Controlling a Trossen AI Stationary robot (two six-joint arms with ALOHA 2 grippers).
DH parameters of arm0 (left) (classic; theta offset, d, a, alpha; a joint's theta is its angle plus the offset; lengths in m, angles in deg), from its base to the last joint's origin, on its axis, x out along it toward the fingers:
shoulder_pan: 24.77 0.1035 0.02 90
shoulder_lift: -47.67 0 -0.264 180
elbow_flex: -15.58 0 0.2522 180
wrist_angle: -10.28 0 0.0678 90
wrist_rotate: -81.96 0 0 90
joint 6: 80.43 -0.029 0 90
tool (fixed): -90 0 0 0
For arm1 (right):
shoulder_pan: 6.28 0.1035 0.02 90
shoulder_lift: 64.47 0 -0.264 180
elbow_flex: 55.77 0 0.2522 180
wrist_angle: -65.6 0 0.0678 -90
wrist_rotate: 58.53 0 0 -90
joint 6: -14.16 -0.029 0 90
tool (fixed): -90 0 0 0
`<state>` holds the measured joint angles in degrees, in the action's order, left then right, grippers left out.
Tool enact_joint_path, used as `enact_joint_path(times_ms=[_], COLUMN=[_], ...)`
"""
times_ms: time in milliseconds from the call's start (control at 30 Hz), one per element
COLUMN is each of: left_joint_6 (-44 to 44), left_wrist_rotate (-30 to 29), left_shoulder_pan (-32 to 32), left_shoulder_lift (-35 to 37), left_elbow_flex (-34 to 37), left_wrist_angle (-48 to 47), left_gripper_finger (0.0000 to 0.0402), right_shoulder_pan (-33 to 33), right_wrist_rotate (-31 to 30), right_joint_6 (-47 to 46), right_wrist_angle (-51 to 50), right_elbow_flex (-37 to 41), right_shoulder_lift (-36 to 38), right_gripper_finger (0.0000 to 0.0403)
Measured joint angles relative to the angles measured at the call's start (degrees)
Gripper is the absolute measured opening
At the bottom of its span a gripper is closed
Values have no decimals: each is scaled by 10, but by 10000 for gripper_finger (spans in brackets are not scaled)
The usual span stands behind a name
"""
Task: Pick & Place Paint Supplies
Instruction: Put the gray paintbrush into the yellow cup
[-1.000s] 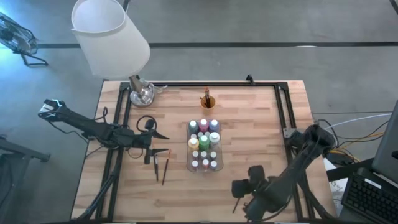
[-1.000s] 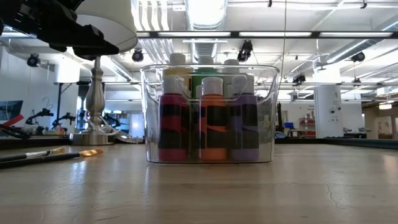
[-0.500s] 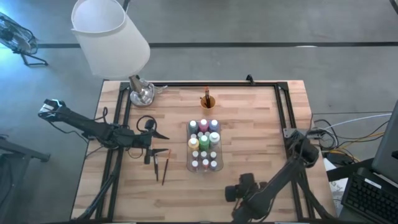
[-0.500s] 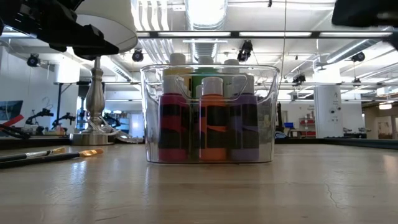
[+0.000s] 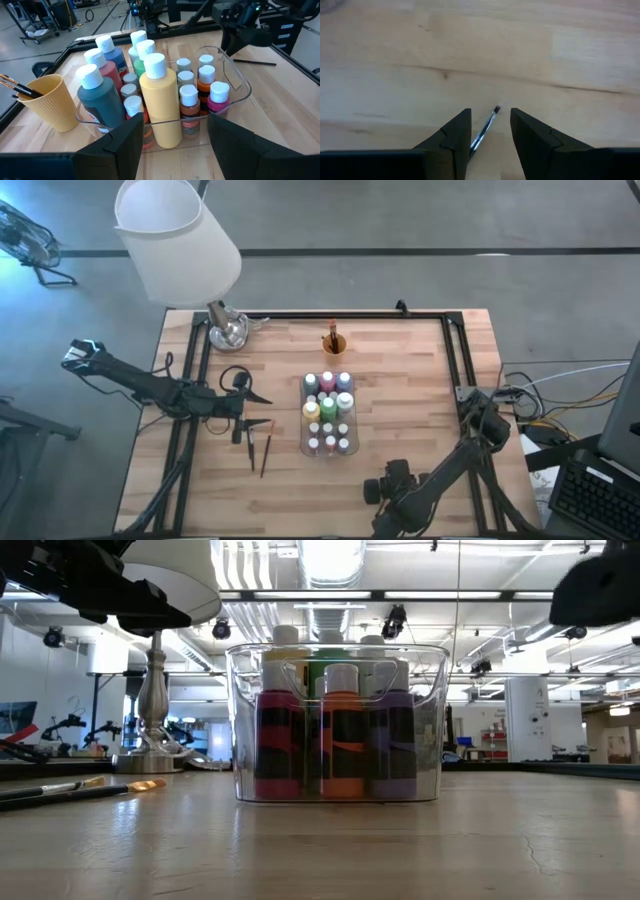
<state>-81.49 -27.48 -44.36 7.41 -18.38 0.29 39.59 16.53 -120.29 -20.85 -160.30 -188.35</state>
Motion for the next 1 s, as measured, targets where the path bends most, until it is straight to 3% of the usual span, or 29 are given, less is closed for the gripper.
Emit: enact_joint_path(times_ms=[367,1000], left_joint_6=[0,0], left_wrist_rotate=[0,0], left_shoulder_pan=[0,0], left_shoulder_lift=[0,0], left_elbow_flex=[0,0], left_wrist_angle=[0,0], left_gripper_finger=[222,223], right_shoulder_pan=[0,-1], right_wrist_rotate=[-2,-1], right_joint_6=[-2,1], right_wrist_angle=[75,90], right_elbow_flex=[66,70], right_shoulder_lift=[5,3], right_gripper_finger=[150,66])
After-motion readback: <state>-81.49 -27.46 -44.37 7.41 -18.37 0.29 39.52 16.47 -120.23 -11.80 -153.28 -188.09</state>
